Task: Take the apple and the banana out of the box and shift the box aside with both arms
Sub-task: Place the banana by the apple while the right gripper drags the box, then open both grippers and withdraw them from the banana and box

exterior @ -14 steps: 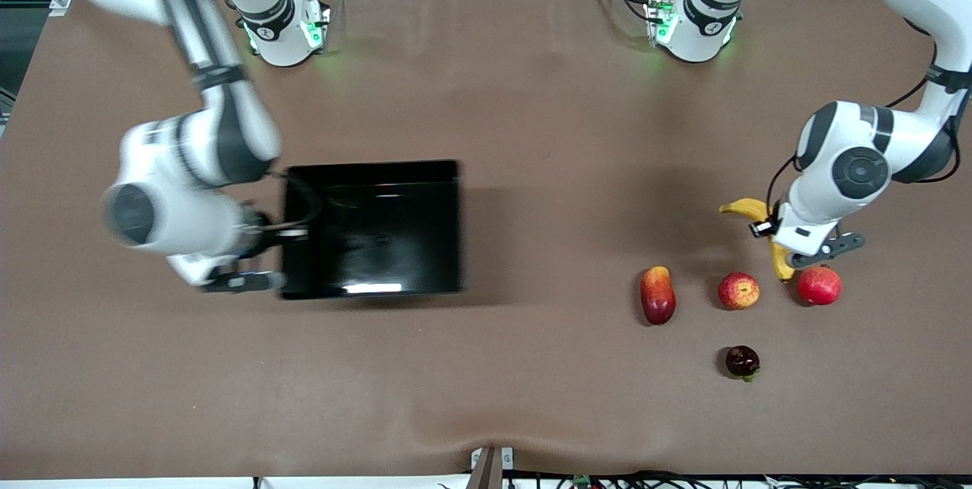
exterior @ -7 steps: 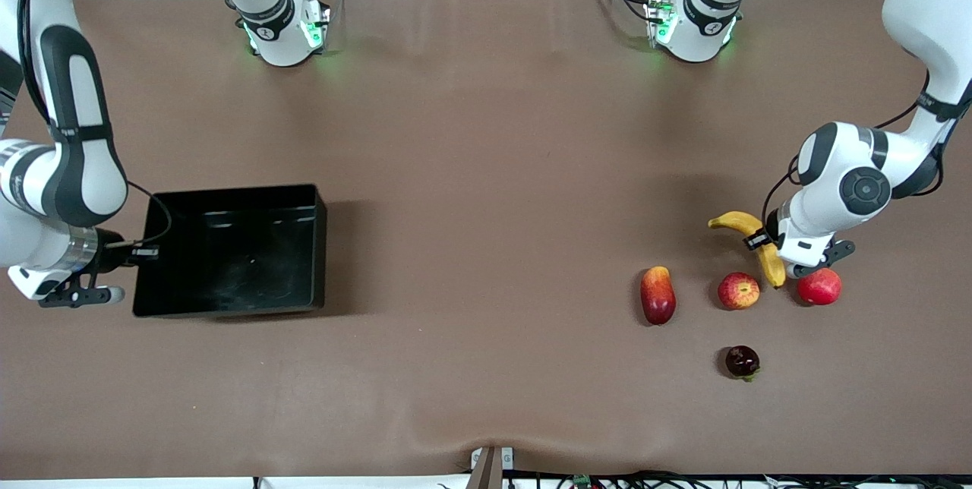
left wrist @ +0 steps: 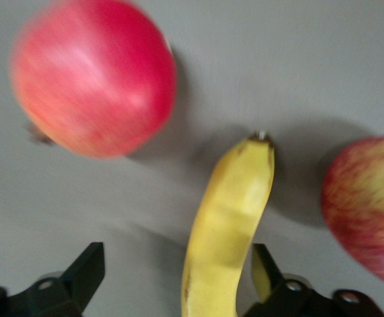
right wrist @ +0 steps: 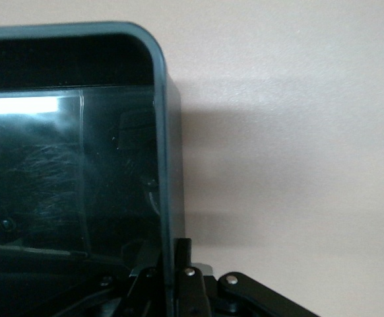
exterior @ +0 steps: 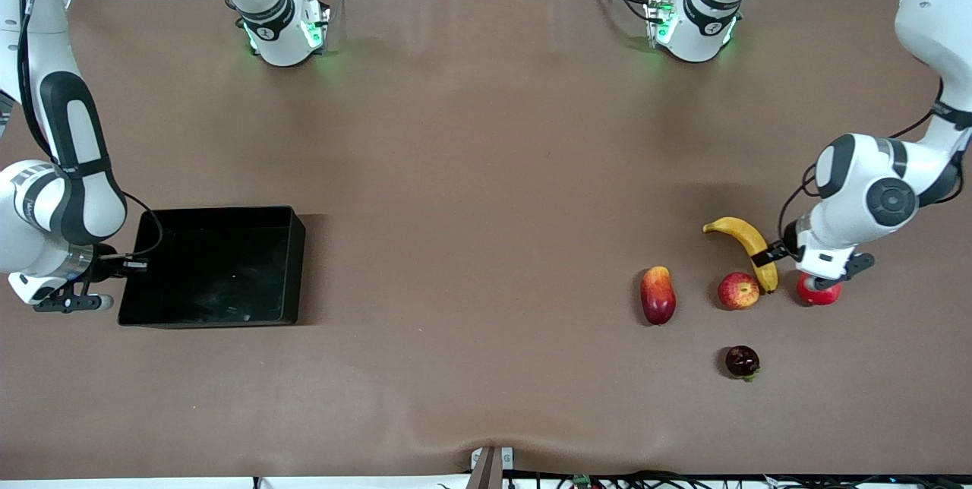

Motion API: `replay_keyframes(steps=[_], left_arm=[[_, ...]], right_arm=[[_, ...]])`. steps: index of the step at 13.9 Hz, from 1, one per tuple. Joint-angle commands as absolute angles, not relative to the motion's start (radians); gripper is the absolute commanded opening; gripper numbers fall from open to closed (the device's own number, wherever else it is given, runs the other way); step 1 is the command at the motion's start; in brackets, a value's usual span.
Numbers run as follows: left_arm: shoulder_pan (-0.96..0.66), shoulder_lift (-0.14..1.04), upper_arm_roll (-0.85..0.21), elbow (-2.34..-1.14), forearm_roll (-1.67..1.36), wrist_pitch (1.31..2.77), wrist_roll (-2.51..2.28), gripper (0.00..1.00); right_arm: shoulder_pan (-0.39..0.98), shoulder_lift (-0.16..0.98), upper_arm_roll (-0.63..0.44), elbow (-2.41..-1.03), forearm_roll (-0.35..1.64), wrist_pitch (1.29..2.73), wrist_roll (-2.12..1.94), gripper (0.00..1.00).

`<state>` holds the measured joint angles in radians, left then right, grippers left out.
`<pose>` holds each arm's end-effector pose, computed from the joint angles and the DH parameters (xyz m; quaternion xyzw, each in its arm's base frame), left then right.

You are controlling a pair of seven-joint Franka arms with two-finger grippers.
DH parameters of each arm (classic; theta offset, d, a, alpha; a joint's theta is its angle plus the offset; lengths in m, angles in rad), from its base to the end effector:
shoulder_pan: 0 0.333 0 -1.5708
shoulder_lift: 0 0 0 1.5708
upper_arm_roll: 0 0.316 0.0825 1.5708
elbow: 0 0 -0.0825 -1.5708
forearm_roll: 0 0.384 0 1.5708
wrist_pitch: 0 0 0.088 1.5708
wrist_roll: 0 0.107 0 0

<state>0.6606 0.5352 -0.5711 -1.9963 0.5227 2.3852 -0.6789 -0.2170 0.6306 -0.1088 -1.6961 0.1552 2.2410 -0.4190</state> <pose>0.5988 0.0672 0.2237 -0.9756 -0.2166 -0.0009 0.0352 0.6365 -0.2030 0.2241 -0.9988 -0.0050 0.0276 0.0391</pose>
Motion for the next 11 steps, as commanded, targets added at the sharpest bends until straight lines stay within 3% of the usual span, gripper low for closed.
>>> replay_keyframes(steps=[1, 3, 7, 11], left_arm=[[0.663, 0.367, -0.630, -1.991, 0.520, 2.288, -0.672, 1.00], [0.663, 0.313, -0.701, -1.907, 0.512, 2.132, -0.654, 1.00], [0.661, 0.310, -0.793, -1.590, 0.401, 1.754, -0.528, 1.00], [0.664, 0.250, -0.793, -1.468, 0.293, 1.611, -0.339, 1.00]], right_arm=[[-0.236, 0.635, -0.086, -1.683, 0.183, 2.223, -0.384, 0.00], [-0.236, 0.635, -0.087, -1.683, 0.183, 2.218, -0.383, 0.99], [-0.238, 0.603, -0.086, -1.671, 0.178, 2.200, -0.431, 1.00], [-0.180, 0.494, -0.086, -1.612, 0.167, 2.054, -0.479, 1.00]])
